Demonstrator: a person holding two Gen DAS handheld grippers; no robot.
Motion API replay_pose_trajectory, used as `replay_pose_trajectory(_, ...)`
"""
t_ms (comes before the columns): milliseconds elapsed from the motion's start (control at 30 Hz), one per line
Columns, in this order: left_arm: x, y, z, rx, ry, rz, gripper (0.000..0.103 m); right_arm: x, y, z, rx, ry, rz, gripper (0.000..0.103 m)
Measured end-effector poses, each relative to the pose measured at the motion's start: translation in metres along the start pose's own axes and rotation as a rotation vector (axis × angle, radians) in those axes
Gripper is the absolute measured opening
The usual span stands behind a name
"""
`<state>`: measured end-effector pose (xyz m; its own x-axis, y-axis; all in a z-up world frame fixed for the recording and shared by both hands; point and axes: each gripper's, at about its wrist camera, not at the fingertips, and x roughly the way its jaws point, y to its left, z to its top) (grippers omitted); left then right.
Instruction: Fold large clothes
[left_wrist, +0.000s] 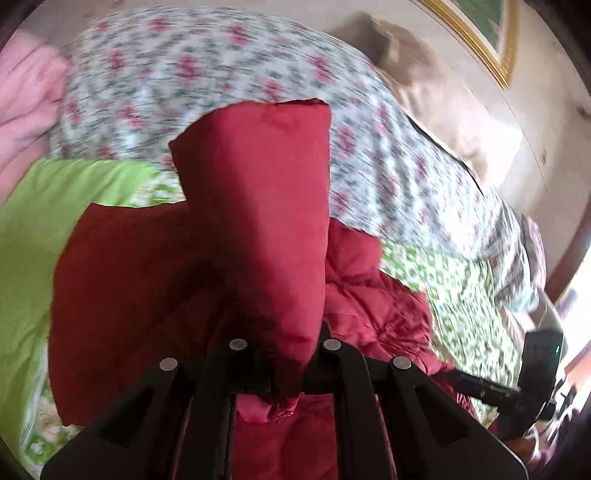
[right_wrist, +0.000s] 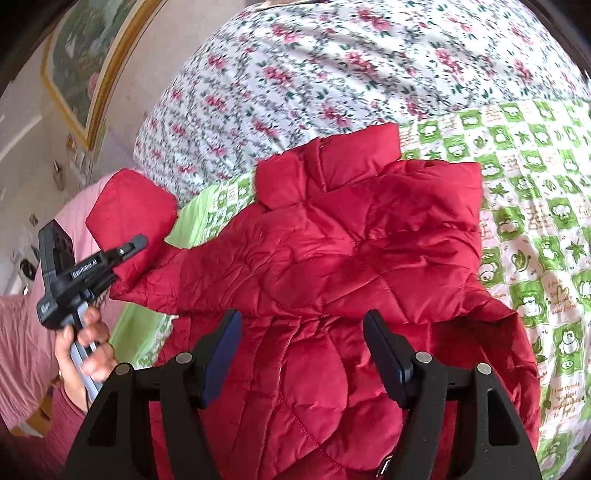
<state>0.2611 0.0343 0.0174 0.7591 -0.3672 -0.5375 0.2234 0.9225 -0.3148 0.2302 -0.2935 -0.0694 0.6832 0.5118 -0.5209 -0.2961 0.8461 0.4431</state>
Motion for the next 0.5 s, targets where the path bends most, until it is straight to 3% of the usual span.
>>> replay_pose_trajectory(233,0.042,-0.063,-0.016,0.189,0.062,-0.011,0.007,-0.011,-0.014,0.008,0.026,-0.035,-0.015,0.070)
replay_pose_trajectory(500,0.091,-0.095,-0.042,0.268,0.157,-0.025,0.007,-0.017,-0.043,0.018,0.100,-0.058,-0.012,0.070)
